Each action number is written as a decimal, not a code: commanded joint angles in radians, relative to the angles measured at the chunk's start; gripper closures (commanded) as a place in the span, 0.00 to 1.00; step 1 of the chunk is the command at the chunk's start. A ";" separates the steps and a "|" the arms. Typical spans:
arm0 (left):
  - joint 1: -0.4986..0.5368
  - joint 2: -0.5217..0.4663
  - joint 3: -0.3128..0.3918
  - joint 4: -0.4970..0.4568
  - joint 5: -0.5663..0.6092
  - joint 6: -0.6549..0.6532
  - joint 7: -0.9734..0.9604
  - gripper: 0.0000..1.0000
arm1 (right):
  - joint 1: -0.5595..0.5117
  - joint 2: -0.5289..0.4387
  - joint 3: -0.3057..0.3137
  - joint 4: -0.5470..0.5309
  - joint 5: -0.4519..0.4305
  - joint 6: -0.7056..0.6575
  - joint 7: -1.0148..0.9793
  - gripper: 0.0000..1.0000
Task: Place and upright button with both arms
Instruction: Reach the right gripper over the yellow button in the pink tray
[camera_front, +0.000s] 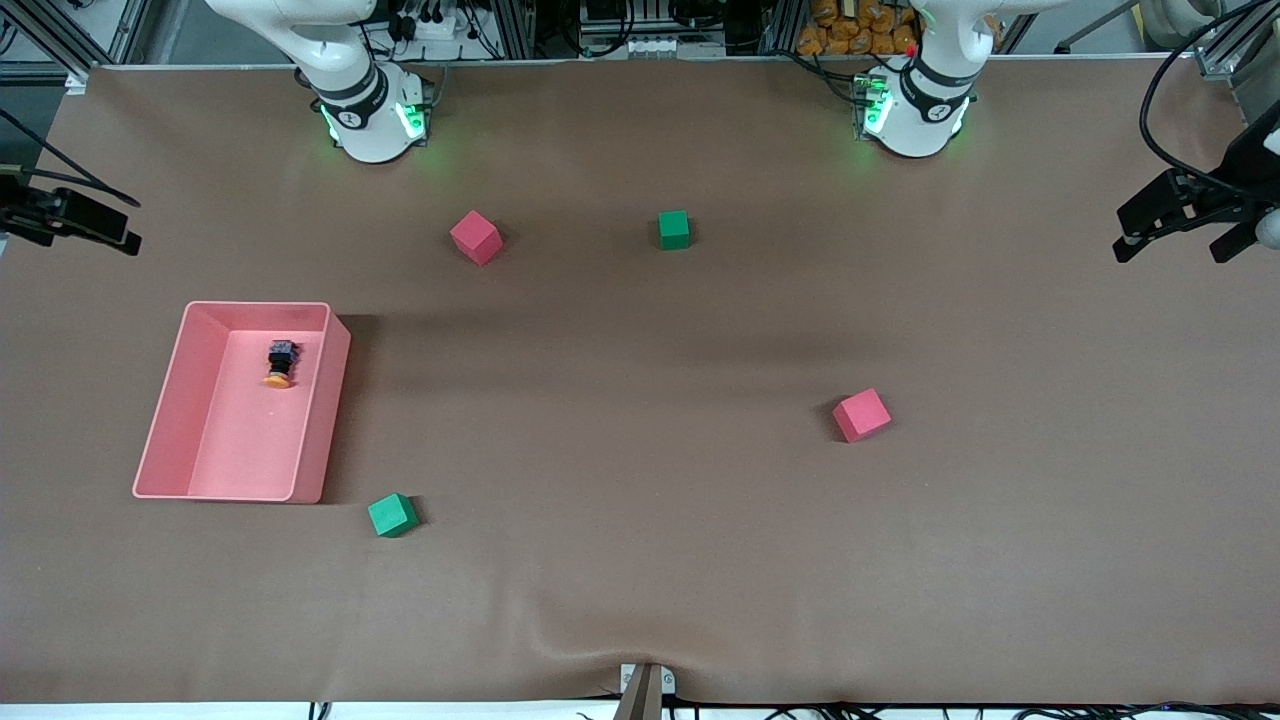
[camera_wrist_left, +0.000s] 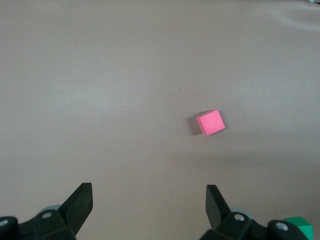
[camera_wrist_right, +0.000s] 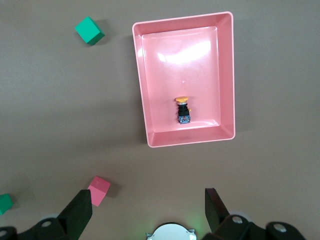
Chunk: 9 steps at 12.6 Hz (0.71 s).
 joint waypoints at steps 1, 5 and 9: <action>0.009 0.010 -0.006 0.020 0.007 -0.021 0.025 0.00 | 0.009 -0.002 -0.003 -0.013 -0.006 0.002 -0.008 0.00; 0.009 0.010 -0.005 0.023 0.007 -0.021 0.025 0.00 | 0.015 -0.002 -0.003 -0.017 -0.006 0.002 0.003 0.00; 0.009 0.009 -0.005 0.023 0.002 -0.021 0.025 0.00 | 0.007 -0.003 -0.003 -0.097 -0.010 0.008 0.000 0.00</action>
